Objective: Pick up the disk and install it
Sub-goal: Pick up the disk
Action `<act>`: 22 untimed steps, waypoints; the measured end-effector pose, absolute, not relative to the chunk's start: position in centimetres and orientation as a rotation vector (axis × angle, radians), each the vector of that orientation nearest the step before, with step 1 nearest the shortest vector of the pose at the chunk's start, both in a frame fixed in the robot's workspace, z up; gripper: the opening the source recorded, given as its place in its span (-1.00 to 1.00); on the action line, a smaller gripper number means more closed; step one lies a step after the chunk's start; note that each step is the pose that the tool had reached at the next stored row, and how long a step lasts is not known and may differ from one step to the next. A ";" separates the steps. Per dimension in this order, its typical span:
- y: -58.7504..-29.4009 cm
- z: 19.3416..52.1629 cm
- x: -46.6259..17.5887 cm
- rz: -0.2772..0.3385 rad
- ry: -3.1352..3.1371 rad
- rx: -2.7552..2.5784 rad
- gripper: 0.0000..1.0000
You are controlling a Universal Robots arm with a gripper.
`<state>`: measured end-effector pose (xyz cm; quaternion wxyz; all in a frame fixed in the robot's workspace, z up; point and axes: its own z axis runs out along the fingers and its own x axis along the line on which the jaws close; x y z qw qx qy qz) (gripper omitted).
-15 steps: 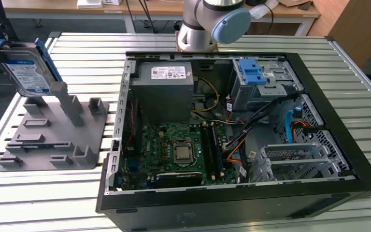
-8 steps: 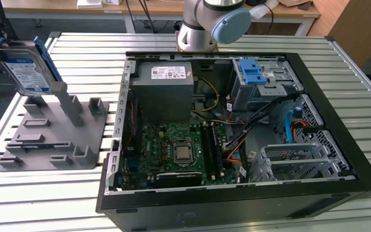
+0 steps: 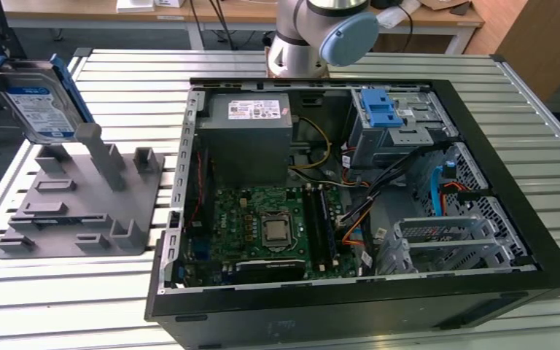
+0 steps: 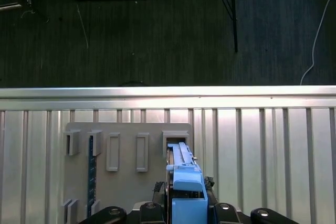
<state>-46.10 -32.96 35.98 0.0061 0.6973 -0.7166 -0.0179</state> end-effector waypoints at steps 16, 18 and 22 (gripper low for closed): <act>-33.0 36.6 -46.1 -0.056 -2.242 2.182 -0.27; -33.0 36.7 -46.1 -0.056 -2.242 2.182 -0.27; -33.0 36.8 -46.1 -0.056 -2.243 2.182 -0.27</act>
